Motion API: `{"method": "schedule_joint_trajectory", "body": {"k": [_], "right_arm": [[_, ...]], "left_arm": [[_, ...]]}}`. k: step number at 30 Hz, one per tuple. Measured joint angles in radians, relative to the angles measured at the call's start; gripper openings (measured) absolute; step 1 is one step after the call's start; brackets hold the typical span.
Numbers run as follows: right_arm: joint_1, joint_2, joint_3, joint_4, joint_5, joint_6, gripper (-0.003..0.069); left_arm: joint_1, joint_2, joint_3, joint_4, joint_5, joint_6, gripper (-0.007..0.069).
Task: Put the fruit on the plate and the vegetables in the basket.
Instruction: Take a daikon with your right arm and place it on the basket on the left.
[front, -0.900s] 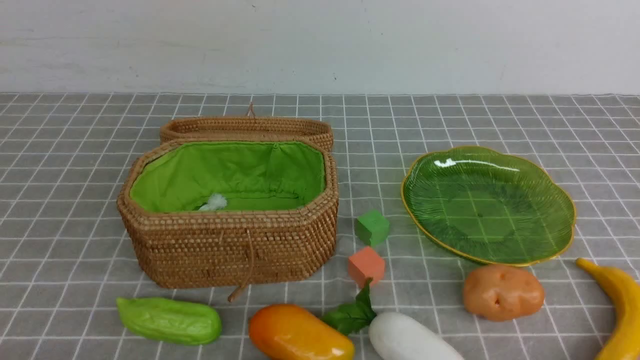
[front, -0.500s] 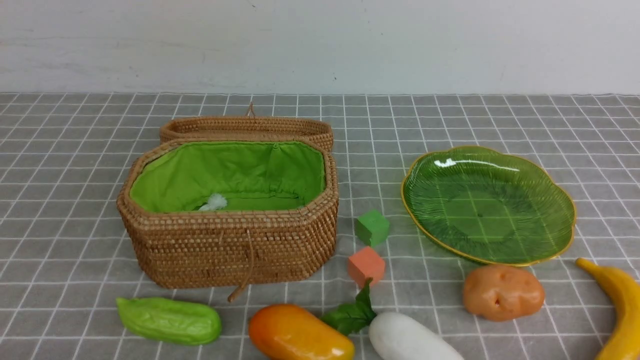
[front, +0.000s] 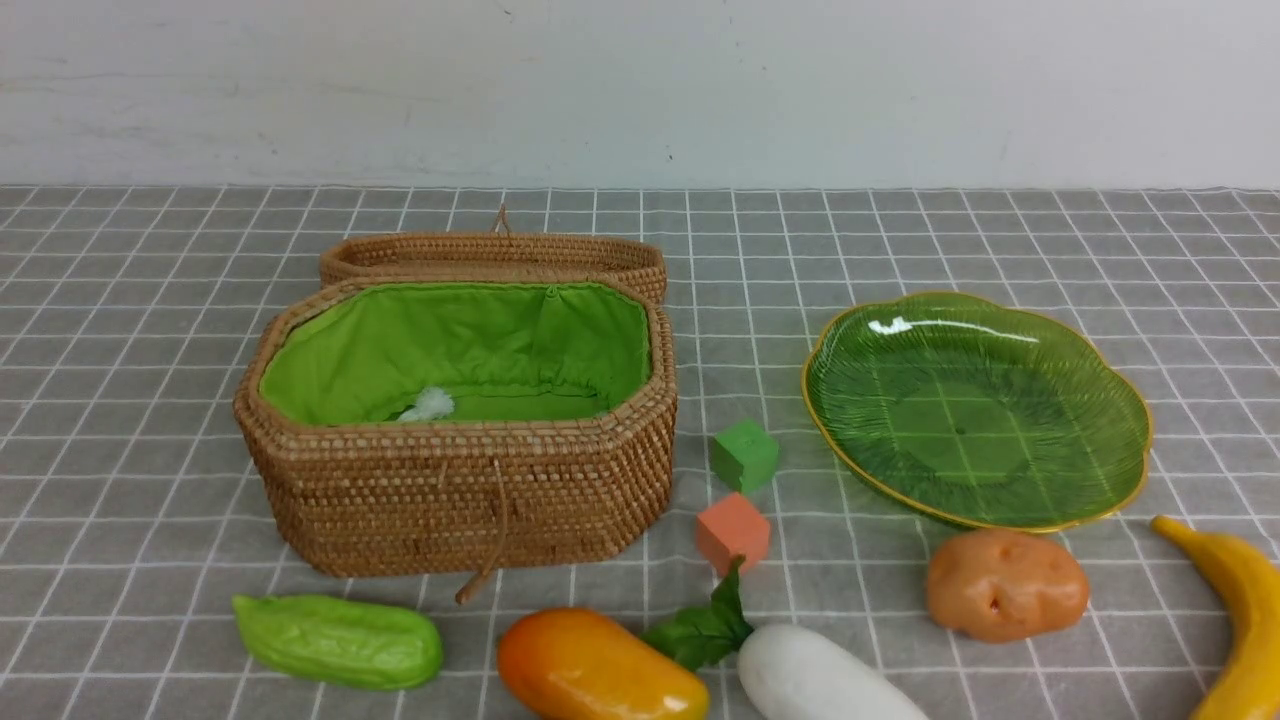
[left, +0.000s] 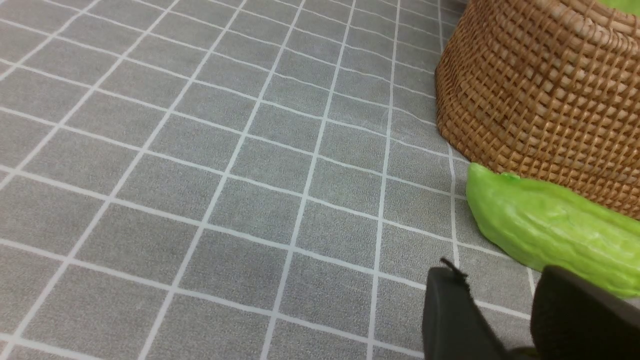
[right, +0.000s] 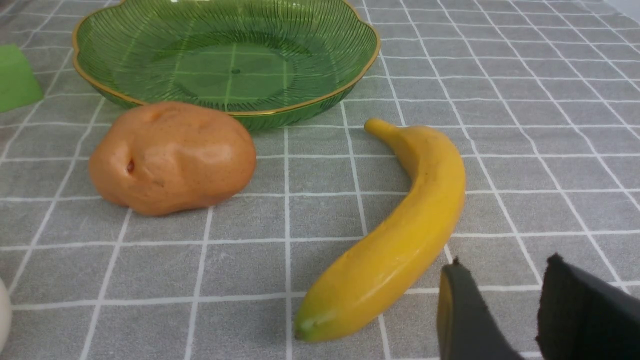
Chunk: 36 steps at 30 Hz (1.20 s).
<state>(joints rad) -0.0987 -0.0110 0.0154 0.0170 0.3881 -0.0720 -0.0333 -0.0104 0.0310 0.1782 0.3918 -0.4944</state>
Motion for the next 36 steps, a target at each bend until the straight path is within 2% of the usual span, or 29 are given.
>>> {"method": "schedule_joint_trajectory", "body": {"k": [13, 17, 19, 27, 32, 36], "right_arm": [[0.0, 0.0, 0.003, 0.01, -0.029, 0.0, 0.0241], [0.0, 0.0, 0.011, 0.095, -0.127, 0.0, 0.0241], [0.0, 0.0, 0.011, 0.201, -0.245, 0.0, 0.0241], [0.0, 0.0, 0.011, 0.457, -0.463, 0.0, 0.0241], [0.0, 0.0, -0.003, 0.506, -0.464, 0.024, 0.0241], [0.0, 0.0, -0.14, 0.512, -0.333, 0.048, 0.0241]], "left_arm": [[0.0, 0.0, 0.0, 0.0, 0.0, 0.0, 0.0238], [0.0, 0.0, 0.0, 0.0, 0.0, 0.0, 0.0238], [0.0, 0.0, 0.0, 0.0, 0.0, 0.0, 0.0238], [0.0, 0.0, 0.0, 0.0, 0.0, 0.0, 0.0238], [0.0, 0.0, 0.0, 0.0, 0.0, 0.0, 0.0238], [0.0, 0.0, 0.0, 0.0, 0.0, 0.0, 0.0238]]}}
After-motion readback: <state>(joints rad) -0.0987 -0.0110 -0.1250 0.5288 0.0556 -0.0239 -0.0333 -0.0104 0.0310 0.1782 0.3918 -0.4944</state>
